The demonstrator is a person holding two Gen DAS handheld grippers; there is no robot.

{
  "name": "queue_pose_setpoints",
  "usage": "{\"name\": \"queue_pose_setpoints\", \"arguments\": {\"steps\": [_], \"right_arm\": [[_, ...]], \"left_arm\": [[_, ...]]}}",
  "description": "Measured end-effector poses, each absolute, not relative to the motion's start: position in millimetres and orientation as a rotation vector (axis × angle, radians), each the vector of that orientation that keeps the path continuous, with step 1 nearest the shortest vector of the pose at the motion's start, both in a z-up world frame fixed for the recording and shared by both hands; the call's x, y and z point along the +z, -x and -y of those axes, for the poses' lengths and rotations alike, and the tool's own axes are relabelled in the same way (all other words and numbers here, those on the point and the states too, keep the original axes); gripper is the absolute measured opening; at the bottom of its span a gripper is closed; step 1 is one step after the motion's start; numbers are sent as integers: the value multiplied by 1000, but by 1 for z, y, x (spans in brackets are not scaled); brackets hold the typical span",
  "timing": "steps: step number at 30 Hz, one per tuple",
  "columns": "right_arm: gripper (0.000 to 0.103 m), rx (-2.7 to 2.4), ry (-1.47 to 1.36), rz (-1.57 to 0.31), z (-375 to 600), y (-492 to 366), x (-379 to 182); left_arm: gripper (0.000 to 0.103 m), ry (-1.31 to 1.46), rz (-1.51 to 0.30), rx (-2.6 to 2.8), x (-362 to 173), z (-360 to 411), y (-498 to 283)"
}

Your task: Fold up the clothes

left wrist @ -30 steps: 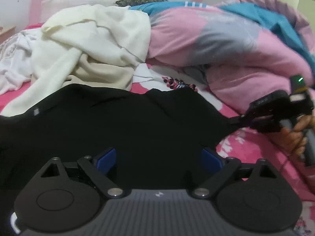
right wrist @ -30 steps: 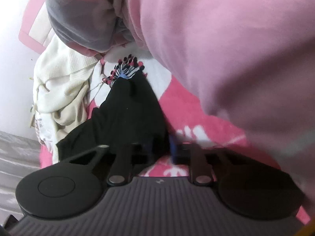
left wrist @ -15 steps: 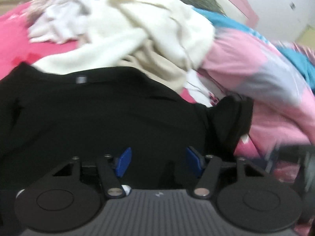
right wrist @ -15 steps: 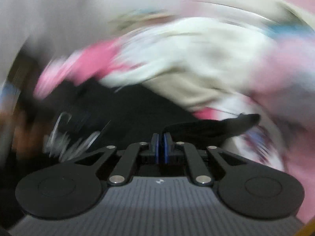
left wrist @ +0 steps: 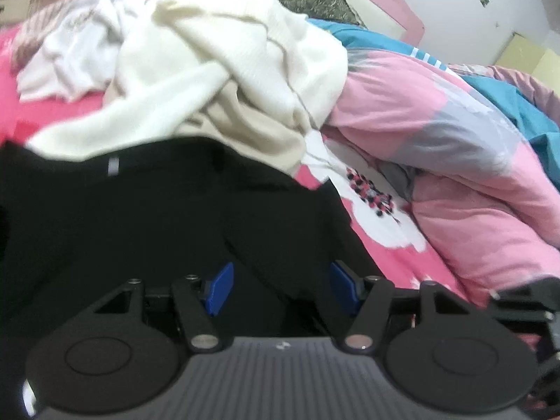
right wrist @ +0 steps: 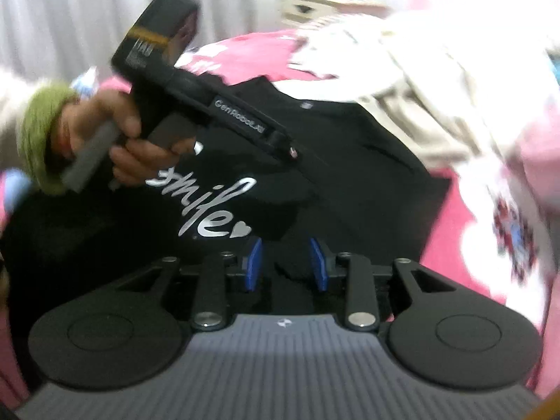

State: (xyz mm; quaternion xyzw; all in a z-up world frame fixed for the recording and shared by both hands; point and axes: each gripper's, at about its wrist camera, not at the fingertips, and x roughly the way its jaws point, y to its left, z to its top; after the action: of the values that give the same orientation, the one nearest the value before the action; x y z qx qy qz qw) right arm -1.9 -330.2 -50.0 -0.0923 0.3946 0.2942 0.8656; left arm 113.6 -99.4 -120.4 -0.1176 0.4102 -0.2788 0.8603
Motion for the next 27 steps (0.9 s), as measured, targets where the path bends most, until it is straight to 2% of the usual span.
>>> {"name": "queue_pose_setpoints", "arguments": {"steps": [3,6,8,10,12,18,22,23,24,27], "right_arm": [[30,542,83,-899,348,1,-51],[29,440,-94,-975,368,-4,-54],[29,376,-166,-1012,379,-6,-58],[27,317,-162,-1035,384,-5,-59],[27,296,-79,-1021,381,-2,-58],[28,267,166,-981,364,-4,-74],[26,267,223,-960,356,-14,-91],[23,236,207,-953,357,-14,-94],[7,205,192,-946,358,-14,-97],[4,92,79,-917,368,-5,-102]], "left_arm": [[61,186,-879,-539,-128,107,-131],[50,146,-861,-519,-134,113,-139],[29,106,-845,-505,-136,118,-140],[12,73,-837,-488,-140,123,-141],[5,62,-821,-494,-141,125,-141],[4,67,-804,-479,-140,126,-141],[4,58,-793,-476,-140,126,-138],[4,56,-791,-472,-140,126,-138],[4,57,-789,-468,-141,126,-138],[4,51,-786,-456,-144,124,-138]]}}
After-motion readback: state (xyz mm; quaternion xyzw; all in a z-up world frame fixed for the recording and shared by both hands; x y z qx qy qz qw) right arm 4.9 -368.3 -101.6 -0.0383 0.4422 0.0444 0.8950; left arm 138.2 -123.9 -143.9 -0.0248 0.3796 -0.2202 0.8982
